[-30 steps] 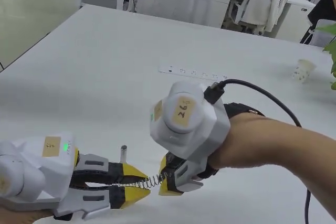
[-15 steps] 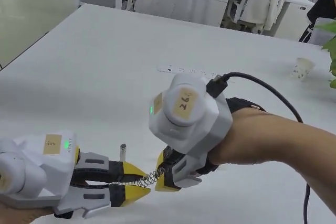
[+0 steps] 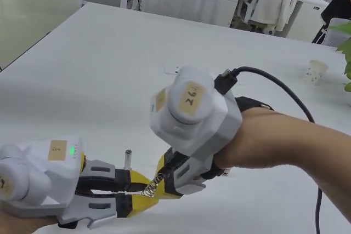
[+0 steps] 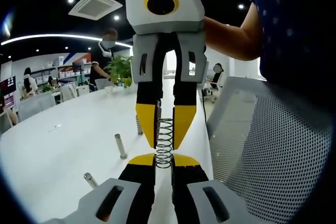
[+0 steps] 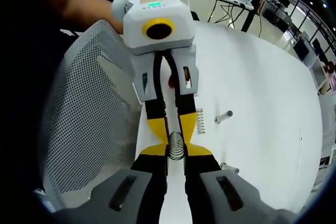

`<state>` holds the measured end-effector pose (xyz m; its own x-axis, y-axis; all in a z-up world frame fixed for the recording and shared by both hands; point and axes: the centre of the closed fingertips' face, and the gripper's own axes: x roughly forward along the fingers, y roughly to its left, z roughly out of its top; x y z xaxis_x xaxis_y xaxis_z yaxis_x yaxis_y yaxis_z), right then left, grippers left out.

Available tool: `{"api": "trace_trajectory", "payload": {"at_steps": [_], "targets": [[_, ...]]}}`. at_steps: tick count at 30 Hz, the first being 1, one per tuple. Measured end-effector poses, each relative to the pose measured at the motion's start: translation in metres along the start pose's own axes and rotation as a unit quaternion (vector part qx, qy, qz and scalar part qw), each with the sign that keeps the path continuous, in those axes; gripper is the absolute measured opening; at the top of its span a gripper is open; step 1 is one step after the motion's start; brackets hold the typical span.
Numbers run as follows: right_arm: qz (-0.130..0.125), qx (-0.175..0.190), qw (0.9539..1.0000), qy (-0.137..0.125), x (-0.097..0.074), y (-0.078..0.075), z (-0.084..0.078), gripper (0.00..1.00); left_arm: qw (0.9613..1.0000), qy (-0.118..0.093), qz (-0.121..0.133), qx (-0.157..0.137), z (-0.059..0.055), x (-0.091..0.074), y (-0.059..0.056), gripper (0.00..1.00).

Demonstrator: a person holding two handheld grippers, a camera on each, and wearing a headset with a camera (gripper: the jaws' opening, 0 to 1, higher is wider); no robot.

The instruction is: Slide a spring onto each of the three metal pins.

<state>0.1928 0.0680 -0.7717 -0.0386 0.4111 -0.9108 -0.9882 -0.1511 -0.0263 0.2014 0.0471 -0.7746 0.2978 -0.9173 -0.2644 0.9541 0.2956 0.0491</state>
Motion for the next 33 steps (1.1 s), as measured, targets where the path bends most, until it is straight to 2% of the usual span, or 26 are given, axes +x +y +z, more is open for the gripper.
{"api": "trace_trajectory", "payload": {"at_steps": [5, 26, 33], "targets": [[0.002, -0.002, 1.0, -0.002, -0.0017, 0.0008, 0.004, 0.09, 1.0, -0.001, -0.003, -0.001, 0.0001, 0.001, -0.0005, 0.03], [0.003, -0.008, 0.9999, 0.01, -0.0006, 0.0011, 0.0027, 0.09, 1.0, 0.003, -0.006, -0.003, -0.0024, 0.0022, -0.0017, 0.03], [0.001, -0.009, 0.9998, 0.015, -0.0005, -0.001, 0.0003, 0.09, 0.9999, 0.005, -0.004, -0.009, -0.0046, 0.0023, -0.0012, 0.09]]}}
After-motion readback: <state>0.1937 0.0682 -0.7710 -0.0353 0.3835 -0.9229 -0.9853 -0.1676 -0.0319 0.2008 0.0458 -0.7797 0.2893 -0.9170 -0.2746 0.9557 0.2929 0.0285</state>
